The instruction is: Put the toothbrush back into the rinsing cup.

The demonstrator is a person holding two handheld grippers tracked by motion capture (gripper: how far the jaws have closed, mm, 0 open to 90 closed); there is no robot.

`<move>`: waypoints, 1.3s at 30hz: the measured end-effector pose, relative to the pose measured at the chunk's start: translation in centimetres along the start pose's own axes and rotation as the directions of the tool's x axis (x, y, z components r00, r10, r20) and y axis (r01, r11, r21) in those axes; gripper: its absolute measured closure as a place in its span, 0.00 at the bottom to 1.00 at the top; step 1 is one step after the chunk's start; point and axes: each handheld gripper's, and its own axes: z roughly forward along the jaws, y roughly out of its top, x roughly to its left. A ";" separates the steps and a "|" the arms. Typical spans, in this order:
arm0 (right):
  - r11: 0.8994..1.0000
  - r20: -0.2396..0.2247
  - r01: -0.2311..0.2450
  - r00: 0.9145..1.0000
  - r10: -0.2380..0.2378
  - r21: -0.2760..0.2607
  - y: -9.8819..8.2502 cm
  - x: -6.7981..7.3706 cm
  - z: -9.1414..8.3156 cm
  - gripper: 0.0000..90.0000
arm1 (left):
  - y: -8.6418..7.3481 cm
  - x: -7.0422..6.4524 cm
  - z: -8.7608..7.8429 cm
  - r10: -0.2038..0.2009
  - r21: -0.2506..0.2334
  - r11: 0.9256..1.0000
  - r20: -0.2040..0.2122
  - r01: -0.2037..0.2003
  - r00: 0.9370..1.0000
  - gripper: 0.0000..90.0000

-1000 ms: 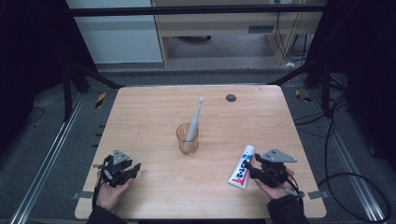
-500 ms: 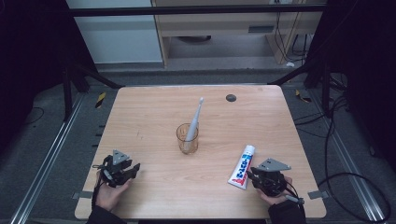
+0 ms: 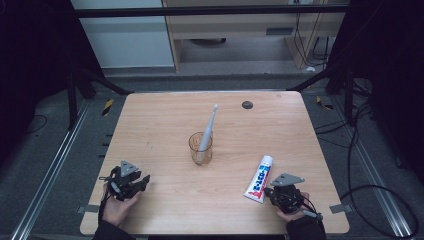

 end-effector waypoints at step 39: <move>0.983 -0.008 -0.027 1.000 0.026 -0.179 3.9 0.4 0.9 1.00 | 0.2 -0.1 0.2 0.010 0.002 1.000 -0.007 -0.010 1.000 0.66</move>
